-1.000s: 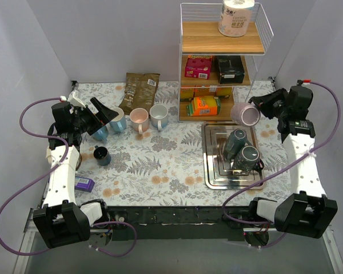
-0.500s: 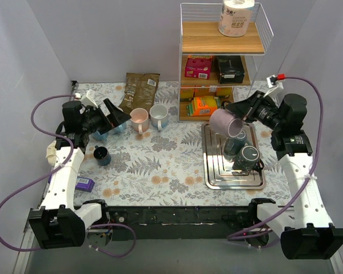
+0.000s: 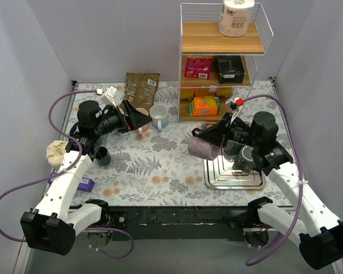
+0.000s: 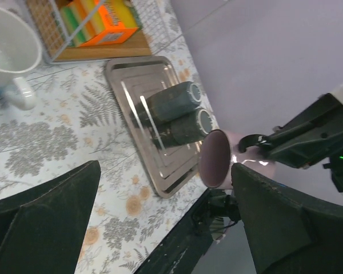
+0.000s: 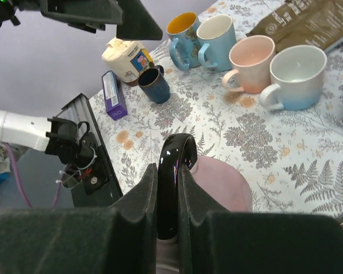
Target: Turn the mug right side up
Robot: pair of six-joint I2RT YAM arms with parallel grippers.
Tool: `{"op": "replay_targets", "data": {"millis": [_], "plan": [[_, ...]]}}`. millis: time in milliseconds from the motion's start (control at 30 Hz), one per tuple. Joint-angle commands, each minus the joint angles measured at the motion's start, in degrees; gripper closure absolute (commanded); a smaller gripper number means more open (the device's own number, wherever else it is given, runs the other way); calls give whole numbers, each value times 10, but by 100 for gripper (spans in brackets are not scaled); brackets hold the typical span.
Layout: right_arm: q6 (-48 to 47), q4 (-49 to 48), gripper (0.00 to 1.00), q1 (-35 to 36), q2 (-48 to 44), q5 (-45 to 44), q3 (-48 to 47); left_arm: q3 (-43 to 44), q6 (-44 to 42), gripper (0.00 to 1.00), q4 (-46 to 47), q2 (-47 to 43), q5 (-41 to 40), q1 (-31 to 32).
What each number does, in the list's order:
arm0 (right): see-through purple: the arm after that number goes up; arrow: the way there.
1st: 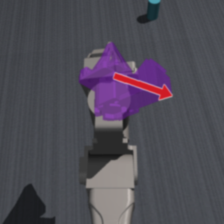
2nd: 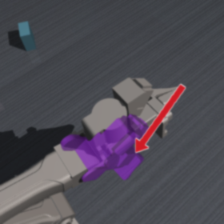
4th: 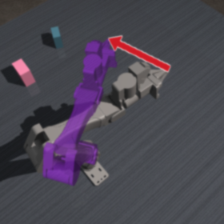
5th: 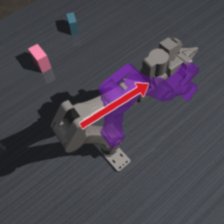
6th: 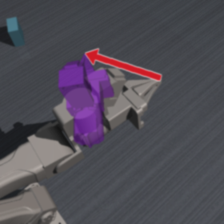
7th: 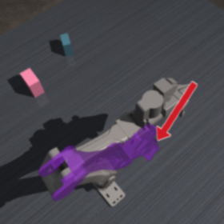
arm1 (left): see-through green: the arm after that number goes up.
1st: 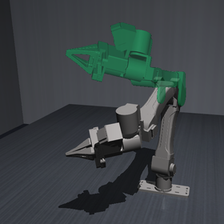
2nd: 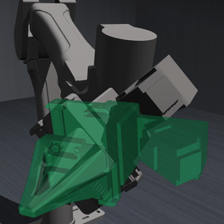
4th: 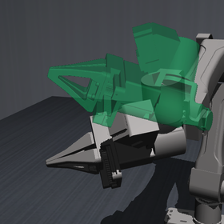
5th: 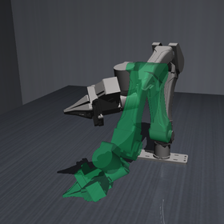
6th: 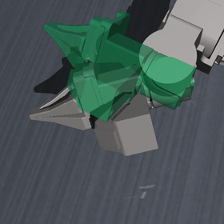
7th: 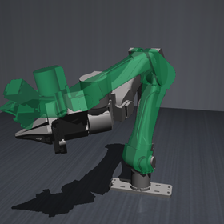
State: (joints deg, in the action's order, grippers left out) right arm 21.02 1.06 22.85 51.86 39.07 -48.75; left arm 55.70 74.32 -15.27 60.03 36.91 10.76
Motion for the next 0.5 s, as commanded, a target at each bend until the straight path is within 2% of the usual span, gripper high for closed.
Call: {"op": "replay_targets", "data": {"millis": [0, 167, 300, 467], "plan": [[-44, -126, 99, 25, -25, 22, 15, -8, 50, 2, 87, -24, 43, 38], [-34, -171, 99, 66, -9, 65, 16, -44, 38, 2, 191, -35, 64, 112], [-2, -203, 99, 93, -2, 101, 8, -71, 32, 3, 319, -31, 92, 176], [50, -255, 99, 109, -11, 120, 13, -73, -1, 18, 369, 9, 123, 227]]}}
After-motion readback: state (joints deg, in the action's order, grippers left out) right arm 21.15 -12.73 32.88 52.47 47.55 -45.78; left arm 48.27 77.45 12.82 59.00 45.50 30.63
